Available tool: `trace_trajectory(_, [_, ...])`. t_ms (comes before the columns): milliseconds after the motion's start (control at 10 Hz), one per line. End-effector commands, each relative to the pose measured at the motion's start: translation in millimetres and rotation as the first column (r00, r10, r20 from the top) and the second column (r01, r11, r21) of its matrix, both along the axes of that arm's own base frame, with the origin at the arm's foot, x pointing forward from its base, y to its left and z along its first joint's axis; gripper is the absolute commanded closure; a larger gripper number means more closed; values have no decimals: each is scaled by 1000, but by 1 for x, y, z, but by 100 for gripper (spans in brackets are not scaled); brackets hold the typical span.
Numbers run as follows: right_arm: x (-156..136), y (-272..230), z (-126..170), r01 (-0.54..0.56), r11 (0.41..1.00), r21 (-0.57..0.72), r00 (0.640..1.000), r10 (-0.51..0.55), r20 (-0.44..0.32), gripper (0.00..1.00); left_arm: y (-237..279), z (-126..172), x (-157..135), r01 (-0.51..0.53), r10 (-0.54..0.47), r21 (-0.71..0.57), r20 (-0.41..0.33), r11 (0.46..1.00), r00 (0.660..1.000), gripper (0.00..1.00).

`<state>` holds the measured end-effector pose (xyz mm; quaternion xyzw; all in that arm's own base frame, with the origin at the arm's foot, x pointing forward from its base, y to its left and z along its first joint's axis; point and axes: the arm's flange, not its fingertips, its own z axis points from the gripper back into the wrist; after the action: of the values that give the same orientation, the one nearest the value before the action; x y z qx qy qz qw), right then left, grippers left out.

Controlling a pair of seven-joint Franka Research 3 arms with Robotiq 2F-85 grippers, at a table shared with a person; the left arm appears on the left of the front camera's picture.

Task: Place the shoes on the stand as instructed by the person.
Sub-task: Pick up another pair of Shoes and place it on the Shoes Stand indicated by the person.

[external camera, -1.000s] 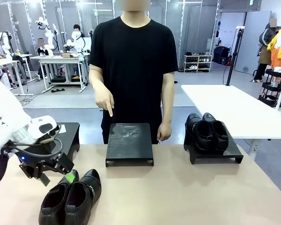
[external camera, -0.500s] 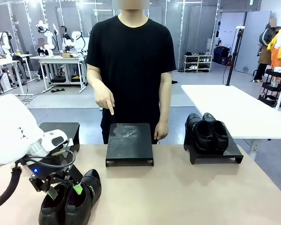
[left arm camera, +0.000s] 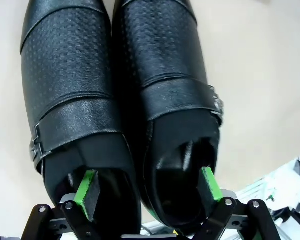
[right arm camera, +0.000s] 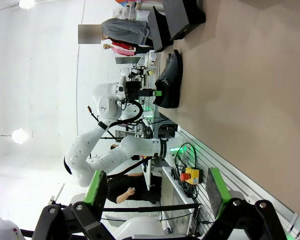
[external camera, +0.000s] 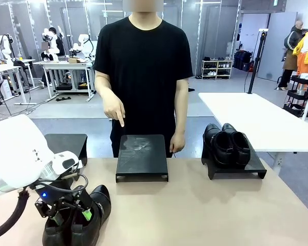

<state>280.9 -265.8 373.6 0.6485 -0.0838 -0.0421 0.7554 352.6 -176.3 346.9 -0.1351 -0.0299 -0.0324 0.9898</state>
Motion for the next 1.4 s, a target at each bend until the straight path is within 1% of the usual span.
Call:
trace_trajectory(0, [-3, 2, 1, -1, 1000, -15, 1000, 1, 4, 0, 30, -35, -54, -7, 7, 16, 44, 1000, 999, 0])
trace_trajectory(100, [-3, 2, 1, -1, 1000, -15, 1000, 1, 4, 0, 31, -36, -54, -2, 1, 33, 57, 999, 998, 13])
trace_trajectory(200, [-3, 2, 1, -1, 1000, -15, 1000, 1, 4, 0, 31, -38, -54, 11, -12, 19, 45, 1000, 999, 39])
trace_trajectory(300, [-3, 2, 1, -1, 1000, -15, 1000, 1, 4, 0, 30, -38, -54, 22, -24, 32, 50, 999, 998, 70])
trace_trajectory(400, [-3, 2, 1, -1, 1000, -15, 1000, 1, 4, 0, 30, -38, -55, 26, -29, 49, 60, 998, 998, 98])
trace_trajectory(500, [-3, 2, 1, -1, 1000, -15, 1000, 1, 4, 0, 29, -38, -55, 27, -30, 58, 64, 998, 997, 100])
trace_trajectory(700, [-3, 2, 1, -1, 1000, -15, 1000, 1, 4, 0, 29, -35, -55, 19, -25, 74, 77, 997, 997, 100])
trace_trajectory(900, [-3, 2, 1, -1, 1000, -15, 1000, 1, 4, 0, 27, -25, -56, -7, -1, 94, 82, 996, 997, 100])
trace_trajectory(1100, [-3, 2, 1, -1, 1000, -15, 1000, 1, 4, 0, 20, -3, -60, -35, 29, 88, 68, 996, 997, 100])
trace_trajectory(1200, [-3, 2, 1, -1, 1000, -15, 1000, 1, 4, 0, 16, 10, -61, -30, 26, 71, 60, 997, 998, 100])
trace_trajectory(1300, [-3, 2, 1, -1, 1000, -15, 1000, 1, 4, 0, 13, 30, -58, -32, 29, 43, 67, 999, 997, 100])
